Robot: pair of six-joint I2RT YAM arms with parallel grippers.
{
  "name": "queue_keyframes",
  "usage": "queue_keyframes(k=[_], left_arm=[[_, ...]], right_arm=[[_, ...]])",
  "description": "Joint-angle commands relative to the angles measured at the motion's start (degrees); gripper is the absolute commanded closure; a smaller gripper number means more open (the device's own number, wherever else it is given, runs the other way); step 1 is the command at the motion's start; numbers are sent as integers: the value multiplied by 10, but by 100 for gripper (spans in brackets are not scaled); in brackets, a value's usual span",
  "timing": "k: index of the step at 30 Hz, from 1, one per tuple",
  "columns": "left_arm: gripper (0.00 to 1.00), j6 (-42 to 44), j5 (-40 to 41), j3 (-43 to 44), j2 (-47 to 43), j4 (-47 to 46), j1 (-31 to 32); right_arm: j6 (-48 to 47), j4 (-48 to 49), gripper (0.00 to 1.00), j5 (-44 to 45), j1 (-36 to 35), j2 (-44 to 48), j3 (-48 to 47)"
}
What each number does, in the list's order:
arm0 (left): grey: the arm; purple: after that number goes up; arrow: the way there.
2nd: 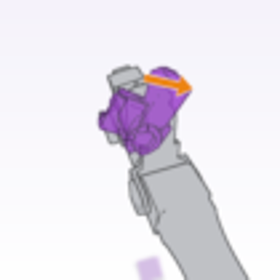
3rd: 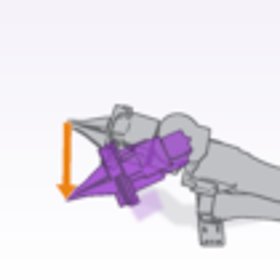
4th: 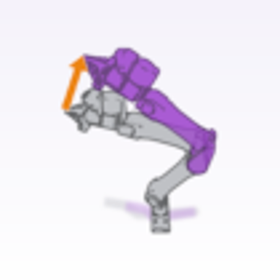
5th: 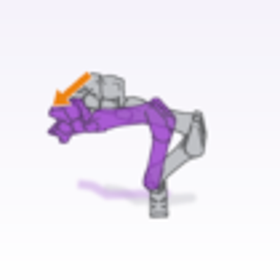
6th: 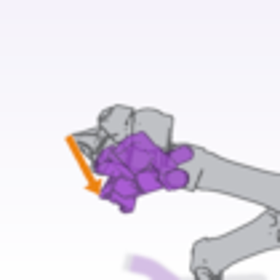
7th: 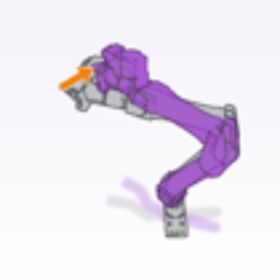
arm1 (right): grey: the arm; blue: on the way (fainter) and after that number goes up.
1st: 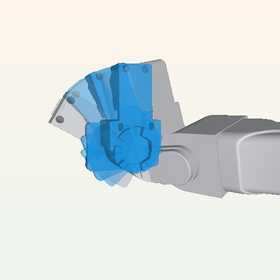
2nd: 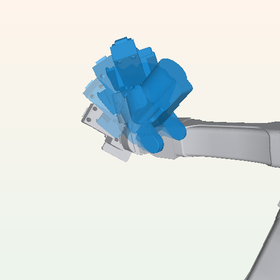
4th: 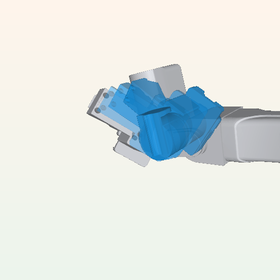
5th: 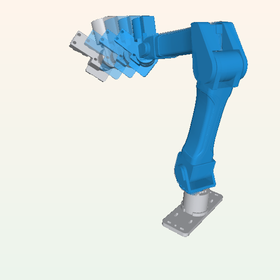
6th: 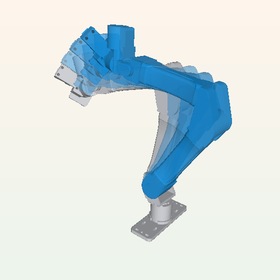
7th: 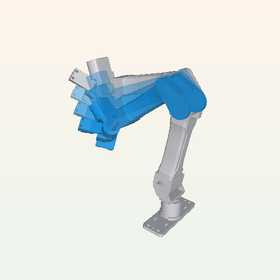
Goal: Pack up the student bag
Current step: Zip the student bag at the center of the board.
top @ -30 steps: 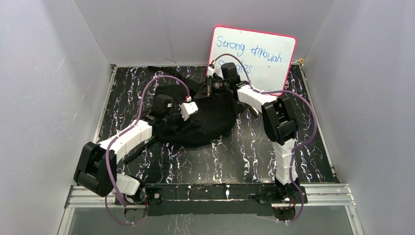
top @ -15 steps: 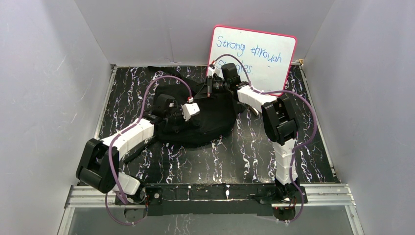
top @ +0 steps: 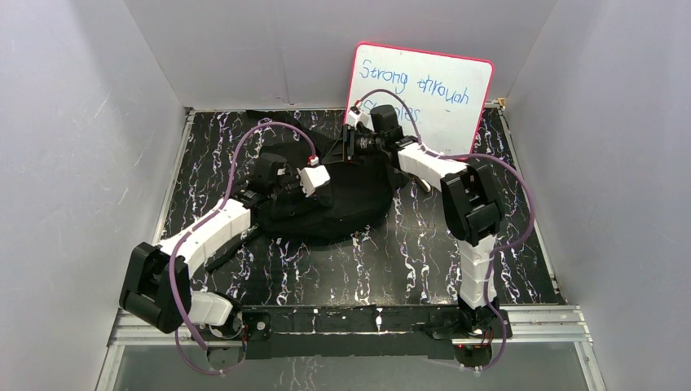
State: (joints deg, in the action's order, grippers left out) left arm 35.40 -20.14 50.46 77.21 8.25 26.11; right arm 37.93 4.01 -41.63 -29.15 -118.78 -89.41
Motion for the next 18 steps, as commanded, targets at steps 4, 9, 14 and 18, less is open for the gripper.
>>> queue_keyframes(k=[4, 9, 14, 18], left_arm=[[100, -7, 19, 24, -17, -18, 0], [100, -17, 26, 21, -14, -32, 0], [100, -40, 45, 6, -23, -65, -1], [100, -48, 42, 5, -26, -73, 0]], right_arm=[[-64, -21, 40, 114, 6, 119, 62], [-173, 7, 23, 308, -31, 246, 179], [-230, 106, 1, 412, -24, 362, 309], [-264, 86, 1, 388, -15, 379, 326]])
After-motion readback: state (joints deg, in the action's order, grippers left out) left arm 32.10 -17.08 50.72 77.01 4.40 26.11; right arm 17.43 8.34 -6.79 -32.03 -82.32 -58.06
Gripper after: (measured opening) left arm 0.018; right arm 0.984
